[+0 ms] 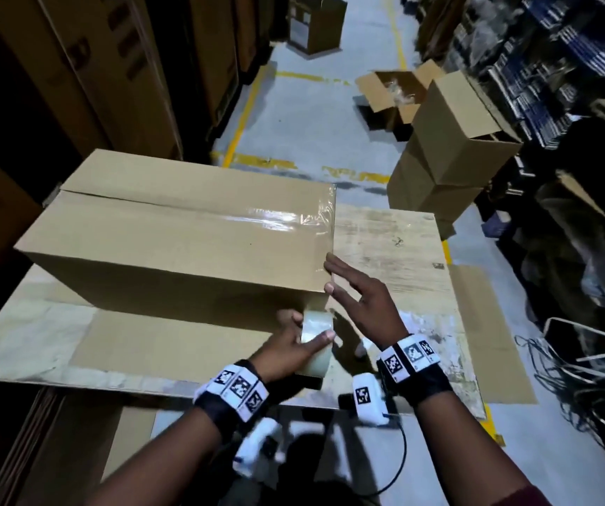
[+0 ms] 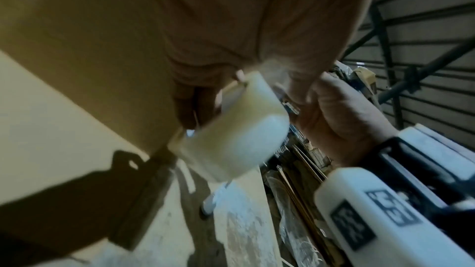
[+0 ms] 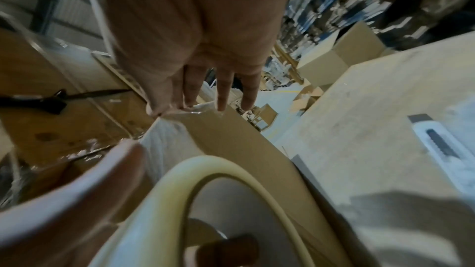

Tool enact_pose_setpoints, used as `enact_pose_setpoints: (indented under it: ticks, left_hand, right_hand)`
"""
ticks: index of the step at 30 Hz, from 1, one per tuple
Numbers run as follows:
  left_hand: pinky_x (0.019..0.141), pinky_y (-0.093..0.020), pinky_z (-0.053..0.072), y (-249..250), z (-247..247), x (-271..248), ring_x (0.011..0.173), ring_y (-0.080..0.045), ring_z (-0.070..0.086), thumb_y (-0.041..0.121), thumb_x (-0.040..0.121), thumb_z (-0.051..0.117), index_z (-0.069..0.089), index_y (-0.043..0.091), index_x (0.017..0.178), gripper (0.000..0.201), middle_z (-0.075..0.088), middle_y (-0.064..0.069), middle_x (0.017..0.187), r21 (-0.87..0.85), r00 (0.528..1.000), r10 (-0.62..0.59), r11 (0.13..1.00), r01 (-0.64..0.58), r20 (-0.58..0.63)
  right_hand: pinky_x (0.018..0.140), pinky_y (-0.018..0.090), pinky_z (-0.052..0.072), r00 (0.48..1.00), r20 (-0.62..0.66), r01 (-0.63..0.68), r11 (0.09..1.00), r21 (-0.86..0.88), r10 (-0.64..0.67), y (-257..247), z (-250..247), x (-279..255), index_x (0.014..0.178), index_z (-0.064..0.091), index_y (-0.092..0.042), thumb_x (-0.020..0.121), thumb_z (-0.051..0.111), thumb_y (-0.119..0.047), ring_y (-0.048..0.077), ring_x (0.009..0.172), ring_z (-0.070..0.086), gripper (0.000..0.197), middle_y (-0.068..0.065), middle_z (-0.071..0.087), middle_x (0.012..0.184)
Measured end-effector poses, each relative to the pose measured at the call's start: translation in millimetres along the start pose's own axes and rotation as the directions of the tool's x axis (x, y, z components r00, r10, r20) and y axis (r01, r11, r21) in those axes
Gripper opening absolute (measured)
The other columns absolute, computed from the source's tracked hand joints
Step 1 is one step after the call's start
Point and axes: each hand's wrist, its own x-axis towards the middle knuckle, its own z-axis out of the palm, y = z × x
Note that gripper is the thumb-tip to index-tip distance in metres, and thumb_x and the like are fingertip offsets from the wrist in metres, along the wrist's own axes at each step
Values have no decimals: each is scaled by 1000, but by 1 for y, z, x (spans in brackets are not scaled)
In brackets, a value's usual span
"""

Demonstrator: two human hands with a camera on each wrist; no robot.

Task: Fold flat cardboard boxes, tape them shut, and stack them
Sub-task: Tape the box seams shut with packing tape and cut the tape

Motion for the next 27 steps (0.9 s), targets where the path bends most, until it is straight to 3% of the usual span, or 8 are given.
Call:
enact_pose_setpoints:
  ticks: [3,5,7,10,14,17,21,27]
  left_hand:
    - [61,-15,52,8,25,3,59,3,63,22,98,61,31,17,115,35,53,-1,101,-250,982,-11,968,-37,-187]
    - [50,-15,51,8,33,8,47,3,61,14,98,61,30,16,117,35,52,1,92,-330,969,-17,942,-67,-246]
    - [64,-40,63,4,34,17,52,-13,66,17,96,65,34,28,108,36,61,-10,100,-406,968,-73,913,-31,-238]
    - [70,-66,56,1,27,23,54,-29,63,22,94,68,35,33,98,35,65,-22,105,-451,964,-186,889,82,-192]
    - [57,-38,59,7,22,17,53,-24,63,11,96,65,48,7,123,33,68,-12,86,-479,990,-91,877,30,-104]
    - [65,-40,58,5,17,8,66,-30,67,13,93,68,61,3,113,23,69,-19,95,-537,994,-88,836,108,63]
    - [62,-39,56,5,15,5,68,-31,65,26,88,70,65,4,99,25,65,-23,94,-622,986,-97,766,160,133]
    - [59,-39,56,7,16,2,65,-31,62,39,95,66,64,4,97,35,61,-26,89,-627,981,-129,755,192,144]
  right_hand:
    - [71,4,46,893,-314,-299,946,122,322,32,-9,-10,122,69,-10,98,66,-20,5,102,65,26,1,70,116]
    - [69,21,49,758,-325,-608,793,-38,566,74,-16,-21,105,70,0,97,65,-19,20,88,67,21,13,70,102]
    - [57,26,45,630,-212,-773,579,-259,747,118,-13,-35,91,66,1,95,68,-25,22,70,63,26,16,68,87]
    - [53,25,43,564,-243,-824,515,-238,790,150,3,-42,94,63,-2,89,72,-39,24,68,63,39,14,70,89]
    - [70,36,54,562,-312,-824,482,-298,766,168,19,-32,103,58,-1,86,76,-41,36,91,69,47,20,66,103]
    - [50,26,44,548,-219,-832,499,-243,807,168,14,-31,83,61,4,87,68,-15,29,60,63,21,19,66,75]
    - [46,24,25,562,93,-721,432,542,822,128,-6,-26,85,46,-7,93,44,-2,18,42,36,9,9,44,61]
    - [46,23,28,887,-34,-442,870,216,460,4,-81,-23,109,53,-16,95,42,-1,13,45,36,23,4,50,64]
